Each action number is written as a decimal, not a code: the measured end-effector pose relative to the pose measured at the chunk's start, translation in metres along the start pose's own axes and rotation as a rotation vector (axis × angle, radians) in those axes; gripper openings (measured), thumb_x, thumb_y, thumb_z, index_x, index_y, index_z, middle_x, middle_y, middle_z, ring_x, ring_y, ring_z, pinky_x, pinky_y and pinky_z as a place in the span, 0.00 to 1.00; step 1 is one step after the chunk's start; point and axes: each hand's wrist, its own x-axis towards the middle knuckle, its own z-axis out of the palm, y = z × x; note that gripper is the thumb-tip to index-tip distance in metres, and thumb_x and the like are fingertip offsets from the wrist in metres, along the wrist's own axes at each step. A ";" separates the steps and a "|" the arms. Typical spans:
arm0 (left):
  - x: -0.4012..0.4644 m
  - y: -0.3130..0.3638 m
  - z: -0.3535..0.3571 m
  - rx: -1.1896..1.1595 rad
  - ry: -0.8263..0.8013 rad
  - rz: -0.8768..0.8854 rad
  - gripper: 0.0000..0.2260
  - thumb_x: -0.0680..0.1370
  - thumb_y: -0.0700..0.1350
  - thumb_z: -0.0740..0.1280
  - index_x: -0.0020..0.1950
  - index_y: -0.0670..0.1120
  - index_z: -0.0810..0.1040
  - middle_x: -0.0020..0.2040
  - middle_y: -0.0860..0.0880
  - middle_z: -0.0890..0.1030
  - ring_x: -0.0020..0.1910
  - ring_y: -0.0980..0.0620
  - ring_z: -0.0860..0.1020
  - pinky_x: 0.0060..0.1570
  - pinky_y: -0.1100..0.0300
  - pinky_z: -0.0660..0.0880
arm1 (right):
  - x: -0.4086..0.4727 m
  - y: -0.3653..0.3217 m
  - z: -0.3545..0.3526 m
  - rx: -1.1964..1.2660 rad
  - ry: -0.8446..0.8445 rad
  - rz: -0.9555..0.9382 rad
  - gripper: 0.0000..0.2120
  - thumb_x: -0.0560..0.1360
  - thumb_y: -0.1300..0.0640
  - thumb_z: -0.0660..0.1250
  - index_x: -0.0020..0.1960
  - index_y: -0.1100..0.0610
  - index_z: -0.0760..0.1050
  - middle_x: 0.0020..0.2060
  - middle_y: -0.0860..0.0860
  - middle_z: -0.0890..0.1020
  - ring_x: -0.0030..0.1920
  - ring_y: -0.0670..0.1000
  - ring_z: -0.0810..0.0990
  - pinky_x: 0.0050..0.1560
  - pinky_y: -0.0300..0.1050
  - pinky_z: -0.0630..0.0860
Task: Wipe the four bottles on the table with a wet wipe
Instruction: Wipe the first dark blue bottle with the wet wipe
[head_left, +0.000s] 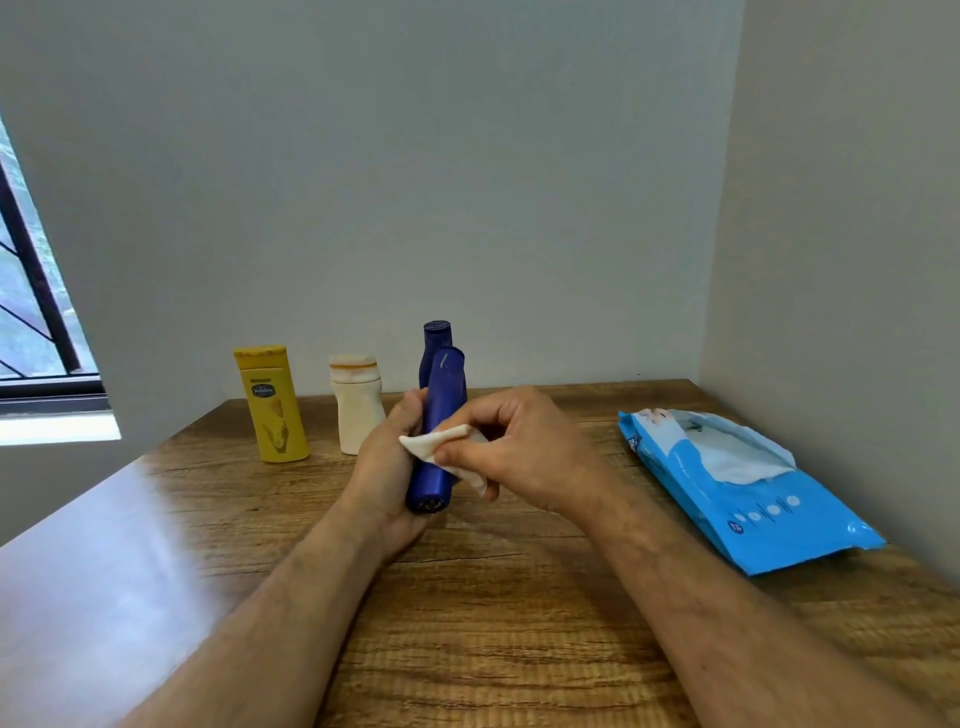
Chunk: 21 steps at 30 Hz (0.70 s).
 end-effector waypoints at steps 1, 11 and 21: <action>-0.001 0.000 0.001 -0.002 -0.025 -0.009 0.19 0.84 0.55 0.59 0.46 0.46 0.84 0.41 0.42 0.84 0.36 0.48 0.82 0.41 0.51 0.77 | 0.000 -0.001 0.001 0.006 0.033 -0.011 0.07 0.73 0.58 0.75 0.51 0.53 0.85 0.40 0.48 0.85 0.32 0.41 0.81 0.33 0.35 0.76; -0.003 -0.003 -0.001 -0.036 -0.151 -0.089 0.12 0.75 0.48 0.66 0.48 0.41 0.84 0.40 0.43 0.79 0.33 0.48 0.73 0.29 0.58 0.67 | 0.001 0.002 -0.004 0.010 0.255 -0.064 0.07 0.77 0.55 0.72 0.54 0.50 0.84 0.40 0.44 0.83 0.33 0.39 0.80 0.34 0.31 0.75; -0.001 -0.004 0.000 -0.056 -0.062 -0.008 0.10 0.70 0.42 0.65 0.46 0.43 0.85 0.41 0.44 0.85 0.38 0.48 0.83 0.42 0.53 0.78 | -0.003 0.001 0.001 -0.238 0.121 -0.248 0.09 0.73 0.58 0.74 0.52 0.48 0.86 0.46 0.43 0.86 0.46 0.40 0.82 0.49 0.35 0.80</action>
